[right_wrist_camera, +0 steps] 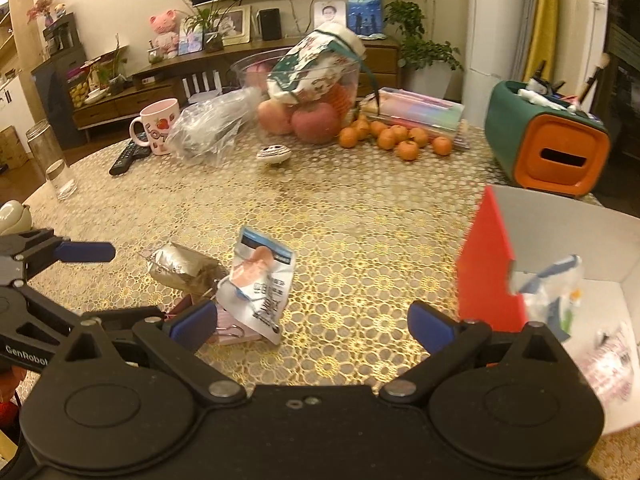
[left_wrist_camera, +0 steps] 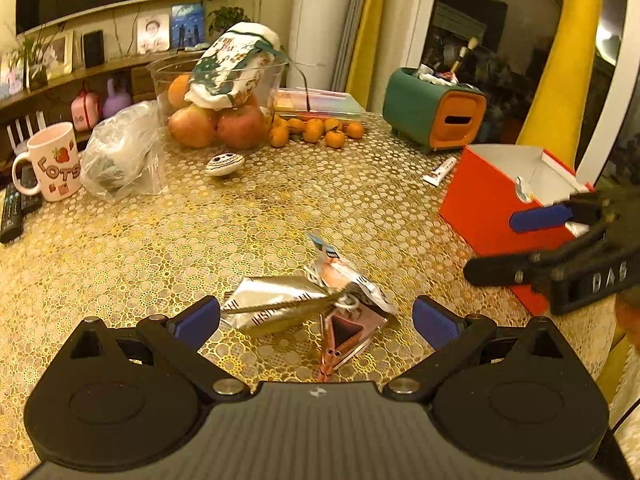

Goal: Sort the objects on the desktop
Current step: 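Move both tools toward the silver foil packet and white printed packet, then grasp the silver foil packet with the left tool while the right tool grasps the white-blue printed packet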

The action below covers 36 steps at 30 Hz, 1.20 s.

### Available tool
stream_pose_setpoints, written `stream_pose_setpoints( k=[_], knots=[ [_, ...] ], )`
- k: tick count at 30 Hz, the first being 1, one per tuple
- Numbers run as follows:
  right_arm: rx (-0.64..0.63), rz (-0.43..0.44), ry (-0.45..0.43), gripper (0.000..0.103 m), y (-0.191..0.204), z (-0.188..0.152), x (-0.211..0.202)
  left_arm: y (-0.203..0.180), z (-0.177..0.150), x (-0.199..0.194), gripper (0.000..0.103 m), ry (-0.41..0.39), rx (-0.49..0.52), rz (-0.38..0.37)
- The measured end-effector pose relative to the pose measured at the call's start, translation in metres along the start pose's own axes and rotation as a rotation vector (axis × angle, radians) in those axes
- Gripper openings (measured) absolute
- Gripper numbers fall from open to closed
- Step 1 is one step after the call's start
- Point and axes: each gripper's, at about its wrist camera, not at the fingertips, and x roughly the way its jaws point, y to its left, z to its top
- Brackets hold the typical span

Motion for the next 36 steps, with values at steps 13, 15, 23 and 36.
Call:
stream_pose_setpoints(
  k=[13,15,23,36],
  knots=[
    [-0.054,0.055,0.074,0.098,0.023,-0.007,0.042,0.026,0.008,0.04,0.103,0.077,-0.1,0.002],
    [-0.066,0.062,0.084,0.096,0.027,-0.008,0.049,0.026,0.009,0.044,0.103,0.08,-0.102,-0.002],
    [-0.071,0.062,0.097,0.075,0.026,-0.007,0.069,0.025,0.01,0.057,0.102,0.087,-0.102,-0.003],
    [-0.03,0.091,0.111,0.051,0.01,-0.003,0.081,0.023,0.009,0.062,0.102,0.076,-0.092,-0.02]
  ],
)
